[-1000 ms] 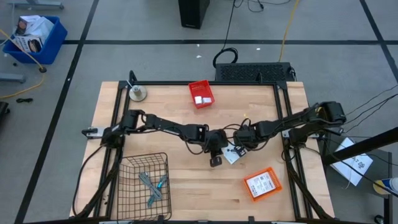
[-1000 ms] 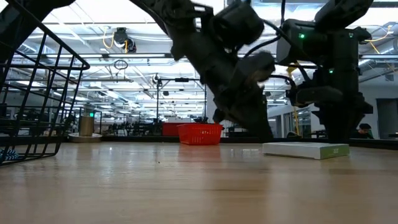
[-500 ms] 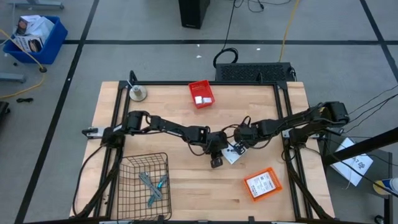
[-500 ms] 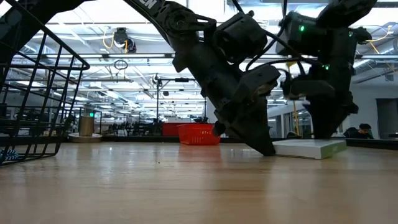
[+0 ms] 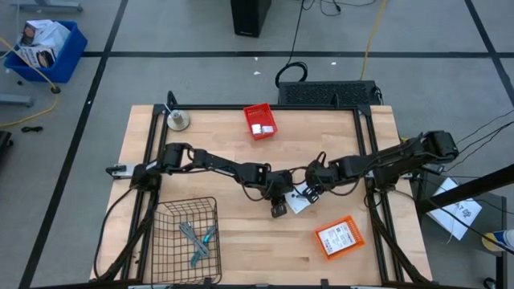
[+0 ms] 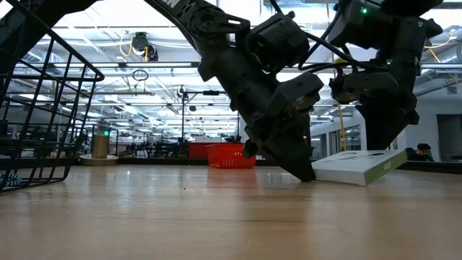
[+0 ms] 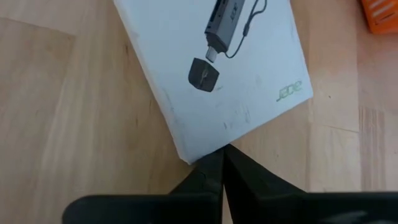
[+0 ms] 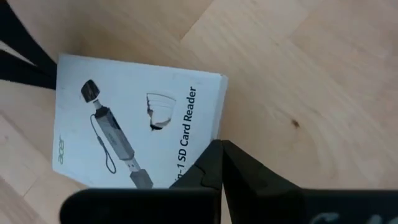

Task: Pick and place items into bin
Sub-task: Put the white card reader box into the orange basket

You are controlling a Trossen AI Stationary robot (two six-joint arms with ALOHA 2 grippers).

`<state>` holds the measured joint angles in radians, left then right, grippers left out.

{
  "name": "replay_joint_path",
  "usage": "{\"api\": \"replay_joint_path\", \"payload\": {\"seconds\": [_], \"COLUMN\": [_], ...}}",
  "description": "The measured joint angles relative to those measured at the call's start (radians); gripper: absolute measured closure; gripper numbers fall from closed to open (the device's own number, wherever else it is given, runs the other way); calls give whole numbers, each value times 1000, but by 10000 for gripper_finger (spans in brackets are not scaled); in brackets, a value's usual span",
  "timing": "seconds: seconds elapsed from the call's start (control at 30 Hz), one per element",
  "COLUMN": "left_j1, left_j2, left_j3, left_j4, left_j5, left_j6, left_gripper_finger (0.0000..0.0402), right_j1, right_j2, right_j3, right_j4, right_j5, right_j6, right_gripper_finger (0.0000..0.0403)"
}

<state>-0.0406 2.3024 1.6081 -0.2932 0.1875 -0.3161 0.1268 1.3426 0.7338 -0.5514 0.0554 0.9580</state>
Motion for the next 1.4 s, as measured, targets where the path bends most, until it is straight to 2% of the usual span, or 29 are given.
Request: {"api": "replay_joint_path", "payload": {"seconds": [0.1, 0.27, 0.53, 0.77, 1.0, 1.27, 1.4], "left_j1": [0, 0, 0, 2, 2, 3, 3], "left_j2": [0, 0, 0, 0, 0, 0, 0], "left_j3": [0, 0, -1, -1, -1, -1, -1], "left_j4": [0, 0, 2, 1, 5, 4, 5], "left_j5": [0, 0, 6, 6, 7, 7, 15], "left_j6": [-1, 1, -2, -4, -7, -4, -4], "left_gripper_finger": [383, 398, 376, 397, 376, 397, 386], "right_j1": [6, 6, 8, 46, 60, 59, 59], "right_j2": [0, -2, -46, -78, -78, -83, -83], "right_j3": [0, 0, 2, 2, 2, 3, 3], "right_j4": [0, 5, 7, 7, 3, 3, 3], "right_j5": [-2, -1, -1, 23, 23, 24, 27], "right_j6": [4, 2, -3, 22, 25, 14, -9], "right_gripper_finger": [403, 403, 403, 403, 403, 403, 403]}}
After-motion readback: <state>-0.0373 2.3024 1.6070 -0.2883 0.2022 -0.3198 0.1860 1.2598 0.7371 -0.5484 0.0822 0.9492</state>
